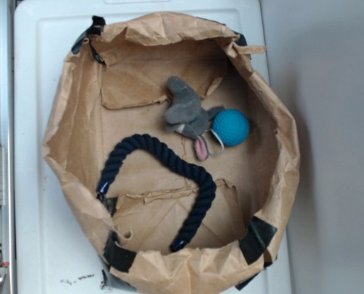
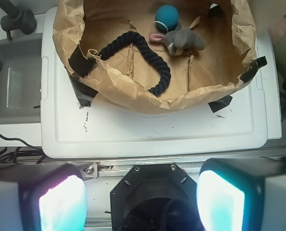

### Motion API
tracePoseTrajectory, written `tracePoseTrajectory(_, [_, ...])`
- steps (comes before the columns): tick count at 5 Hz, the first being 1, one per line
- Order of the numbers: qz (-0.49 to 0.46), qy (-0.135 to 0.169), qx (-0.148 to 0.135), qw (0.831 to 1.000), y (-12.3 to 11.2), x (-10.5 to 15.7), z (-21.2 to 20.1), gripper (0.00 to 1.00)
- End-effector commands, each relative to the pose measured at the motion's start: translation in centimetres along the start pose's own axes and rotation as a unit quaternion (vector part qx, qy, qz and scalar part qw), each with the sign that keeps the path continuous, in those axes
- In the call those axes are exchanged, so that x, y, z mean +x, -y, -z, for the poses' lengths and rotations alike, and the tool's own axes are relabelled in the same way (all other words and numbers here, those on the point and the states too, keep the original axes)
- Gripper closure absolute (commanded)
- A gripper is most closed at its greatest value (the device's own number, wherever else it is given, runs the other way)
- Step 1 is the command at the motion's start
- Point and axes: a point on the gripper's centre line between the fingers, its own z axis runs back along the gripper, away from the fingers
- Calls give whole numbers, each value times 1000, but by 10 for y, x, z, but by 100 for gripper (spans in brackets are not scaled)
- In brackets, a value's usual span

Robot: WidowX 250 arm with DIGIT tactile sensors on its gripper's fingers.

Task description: Grab the blue rope.

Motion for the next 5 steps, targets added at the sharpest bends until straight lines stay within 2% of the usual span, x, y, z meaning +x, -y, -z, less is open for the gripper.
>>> tracePoseTrajectory(1, [0, 0, 0, 1000, 0, 0, 0, 0])
tracePoseTrajectory(3, [-70, -10, 3, 997, 8, 51, 13, 0])
tracePoseTrajectory(4, [-147, -4, -4, 989, 0, 73, 20, 0])
tracePoseTrajectory(5, [-198, -16, -26, 980, -6, 95, 47, 0])
